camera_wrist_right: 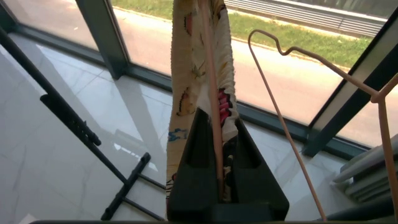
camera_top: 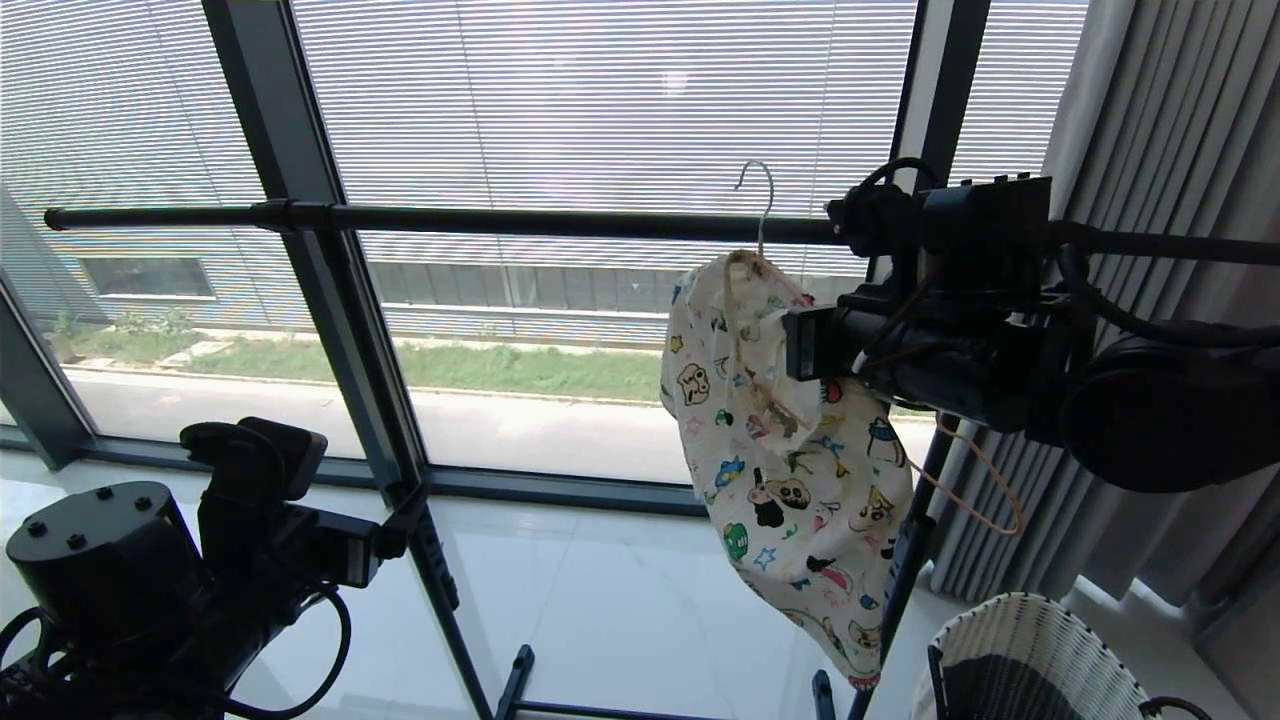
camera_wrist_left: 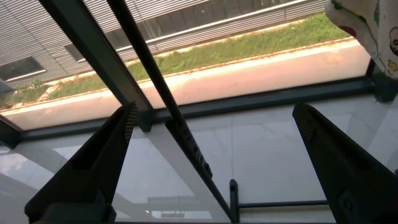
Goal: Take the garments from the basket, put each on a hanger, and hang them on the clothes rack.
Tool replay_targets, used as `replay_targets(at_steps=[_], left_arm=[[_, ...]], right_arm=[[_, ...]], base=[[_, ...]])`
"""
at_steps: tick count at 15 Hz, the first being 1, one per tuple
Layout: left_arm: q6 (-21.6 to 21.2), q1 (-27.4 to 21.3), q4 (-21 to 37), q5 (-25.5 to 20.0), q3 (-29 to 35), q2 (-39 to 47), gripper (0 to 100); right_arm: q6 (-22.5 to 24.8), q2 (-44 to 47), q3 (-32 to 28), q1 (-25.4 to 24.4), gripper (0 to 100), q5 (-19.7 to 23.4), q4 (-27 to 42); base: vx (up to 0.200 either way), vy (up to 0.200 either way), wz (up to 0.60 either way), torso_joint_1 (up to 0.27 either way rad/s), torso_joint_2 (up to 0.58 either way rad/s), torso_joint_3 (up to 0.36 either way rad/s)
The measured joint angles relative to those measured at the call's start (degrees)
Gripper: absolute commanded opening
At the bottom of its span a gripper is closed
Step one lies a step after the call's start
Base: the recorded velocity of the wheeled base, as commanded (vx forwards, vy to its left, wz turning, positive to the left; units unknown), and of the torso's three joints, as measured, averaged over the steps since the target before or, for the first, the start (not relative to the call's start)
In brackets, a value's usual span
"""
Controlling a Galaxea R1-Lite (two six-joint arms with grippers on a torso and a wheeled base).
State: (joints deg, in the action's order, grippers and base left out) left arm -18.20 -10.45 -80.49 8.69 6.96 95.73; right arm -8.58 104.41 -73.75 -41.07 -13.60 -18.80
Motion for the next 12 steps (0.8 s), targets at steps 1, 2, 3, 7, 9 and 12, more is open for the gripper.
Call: replay_targets(at_steps=[1, 2, 3, 7, 9, 12], left_arm=[[0.0, 0.0, 0.0, 0.0, 0.0, 0.0, 100], [0.0, 0.0, 0.0, 0.0, 0.0, 0.0, 100], [0.0, 0.0, 0.0, 0.0, 0.0, 0.0, 100], [0.0, 0.0, 0.0, 0.0, -0.1, 0.0, 100], [0.0, 0.0, 0.0, 0.0, -0.2, 0.0, 100], [0.0, 0.0, 0.0, 0.0, -0.2, 0.0, 100]], right_arm=[[0.0, 0.2, -0.2, 0.2, 0, 0.0, 0.2], [0.1, 0.6, -0.9, 0.6, 0, 0.0, 0.2], [0.3, 1.2, -1.6, 0.9, 0, 0.0, 0.2], [0.8, 4.3, -4.5, 2.6, 0, 0.0, 1.0], [0.8, 5.6, -4.9, 2.8, 0, 0.0, 1.5], [0.8, 6.6, -5.3, 2.8, 0, 0.0, 1.5]], base=[[0.000, 0.000, 0.00, 0.000, 0.00, 0.000], [0.000, 0.000, 0.00, 0.000, 0.00, 0.000], [0.000, 0.000, 0.00, 0.000, 0.00, 0.000], [0.000, 0.000, 0.00, 0.000, 0.00, 0.000], [0.000, 0.000, 0.00, 0.000, 0.00, 0.000], [0.000, 0.000, 0.00, 0.000, 0.00, 0.000]])
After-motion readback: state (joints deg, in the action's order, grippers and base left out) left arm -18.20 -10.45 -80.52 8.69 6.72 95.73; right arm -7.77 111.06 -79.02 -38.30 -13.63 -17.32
